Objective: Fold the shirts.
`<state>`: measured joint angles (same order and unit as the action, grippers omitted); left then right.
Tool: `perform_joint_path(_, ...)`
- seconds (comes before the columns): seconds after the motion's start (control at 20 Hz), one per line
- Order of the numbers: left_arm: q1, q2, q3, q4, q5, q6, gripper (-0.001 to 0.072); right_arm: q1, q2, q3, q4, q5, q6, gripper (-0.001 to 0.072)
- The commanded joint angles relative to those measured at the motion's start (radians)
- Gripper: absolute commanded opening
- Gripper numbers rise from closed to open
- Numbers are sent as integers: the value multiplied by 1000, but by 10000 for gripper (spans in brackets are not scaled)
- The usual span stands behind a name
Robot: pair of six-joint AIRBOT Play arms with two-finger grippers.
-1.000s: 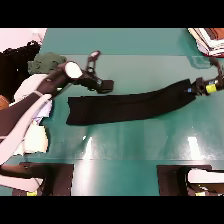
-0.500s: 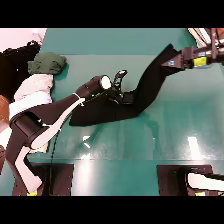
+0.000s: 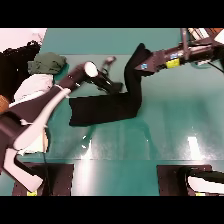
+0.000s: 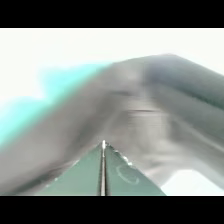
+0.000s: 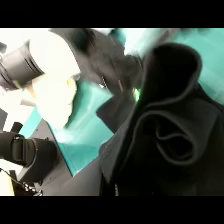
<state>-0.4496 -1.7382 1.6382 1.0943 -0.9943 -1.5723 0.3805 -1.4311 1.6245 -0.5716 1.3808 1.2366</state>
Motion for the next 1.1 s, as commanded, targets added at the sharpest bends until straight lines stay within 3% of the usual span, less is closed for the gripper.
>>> perform_joint_path(0.0, 166, 158, 1, 173, -107, 13, 25, 140, -42, 2, 3, -114, -29, 13)
perform_joint_path(0.25, 396, 356, 1, 211, -137, 62, 25, 417, -202, 2, 1, -393, -108, 17)
perform_joint_path(0.3, 425, 379, 1, 211, -139, 62, 25, 460, -237, 2, 1, -436, -130, 92)
perform_joint_path(0.35, 447, 395, 1, 210, -146, 62, 25, 491, -266, 2, -5, -470, -174, 371)
perform_joint_path(0.4, 466, 404, 1, 209, -158, 61, 25, 511, -289, 2, -5, -490, -194, 548)
perform_joint_path(0.5, 479, 410, 1, 209, -197, 62, 25, 514, -316, 2, -8, -435, -192, 549)
perform_joint_path(0.6, 479, 410, 1, 208, -221, 62, 25, 472, -312, 1, -37, -314, -185, 365)
perform_joint_path(0.8, 479, 410, 1, 184, -229, 62, 25, 327, -243, -73, -238, -127, -89, 361)
perform_joint_path(1.05, 479, 410, 1, 176, -240, 62, 26, 58, -65, -403, -287, -232, -66, 380)
